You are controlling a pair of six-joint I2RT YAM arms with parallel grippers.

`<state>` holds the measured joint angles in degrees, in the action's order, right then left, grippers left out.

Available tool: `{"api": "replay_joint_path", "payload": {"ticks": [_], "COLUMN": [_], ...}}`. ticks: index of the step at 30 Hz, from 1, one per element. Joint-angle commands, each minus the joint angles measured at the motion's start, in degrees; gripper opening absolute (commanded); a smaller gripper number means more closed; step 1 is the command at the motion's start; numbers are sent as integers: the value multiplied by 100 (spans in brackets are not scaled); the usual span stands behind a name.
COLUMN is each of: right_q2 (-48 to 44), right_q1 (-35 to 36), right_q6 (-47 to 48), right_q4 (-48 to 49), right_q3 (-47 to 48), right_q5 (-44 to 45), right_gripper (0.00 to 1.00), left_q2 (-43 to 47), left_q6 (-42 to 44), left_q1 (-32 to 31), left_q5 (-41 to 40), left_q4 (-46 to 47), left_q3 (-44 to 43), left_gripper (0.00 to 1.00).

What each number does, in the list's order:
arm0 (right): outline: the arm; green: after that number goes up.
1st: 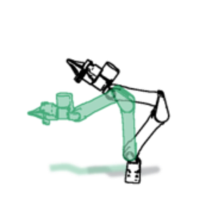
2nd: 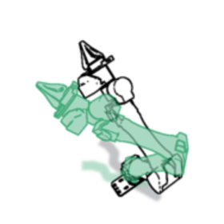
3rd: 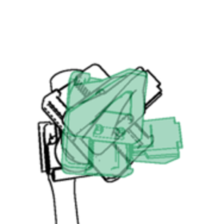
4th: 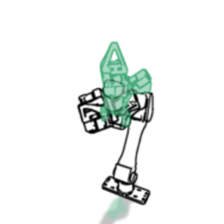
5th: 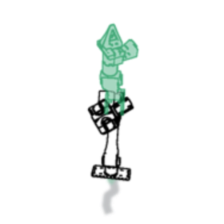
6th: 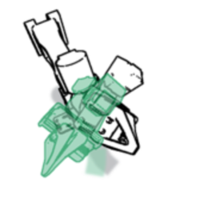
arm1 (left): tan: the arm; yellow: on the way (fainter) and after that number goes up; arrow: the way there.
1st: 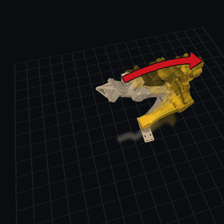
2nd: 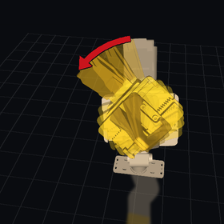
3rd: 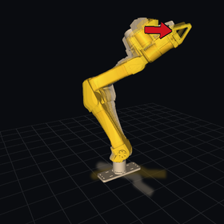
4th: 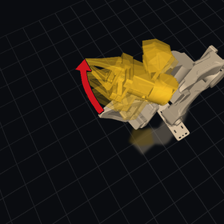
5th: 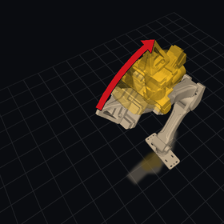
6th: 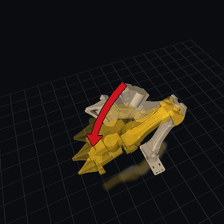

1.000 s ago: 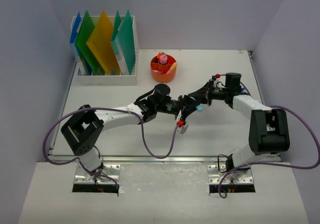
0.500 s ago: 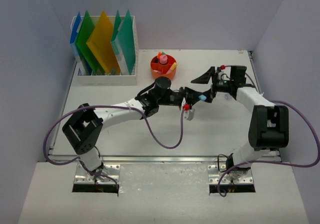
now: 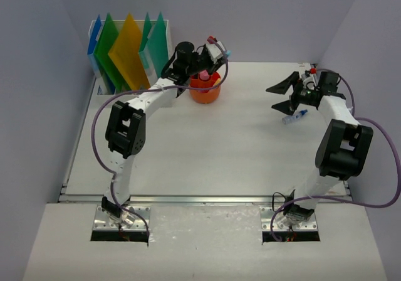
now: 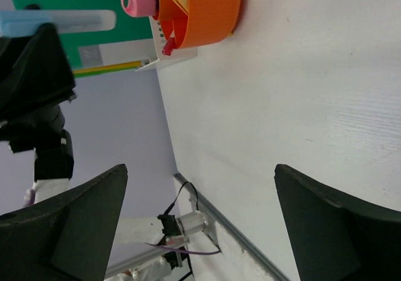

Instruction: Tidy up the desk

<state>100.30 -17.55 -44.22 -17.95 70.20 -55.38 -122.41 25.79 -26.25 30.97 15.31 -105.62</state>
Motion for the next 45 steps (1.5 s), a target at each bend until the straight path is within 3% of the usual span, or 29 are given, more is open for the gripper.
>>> {"api": "replay_joint_path", "payload": {"ticks": [1,9,17,43,45], "right_q2": [-32,52,51,-1,7], "right_q1": [-72,-109,-109,-152,-152], "right_q6": [556,634,661,1121,1121], "right_q4": [-320,-438,-463,-675,-684], "right_q3": [60,46,12,-170,-165], "right_q5": [30,1,-42,-101,-104], "right_gripper": [99,99,99,99,99], "left_q2": [-319,-520,-511,-178,-178], "left_q6": [-631,-1233,-857,260,265], "left_q1": [108,349,383,832,849], "left_q5": [270,559,594,921,893], "left_q4": [-166,433,982,30,21], "left_q3": [-238,151,663,1316,1307], "left_gripper": [0,0,0,0,8]}}
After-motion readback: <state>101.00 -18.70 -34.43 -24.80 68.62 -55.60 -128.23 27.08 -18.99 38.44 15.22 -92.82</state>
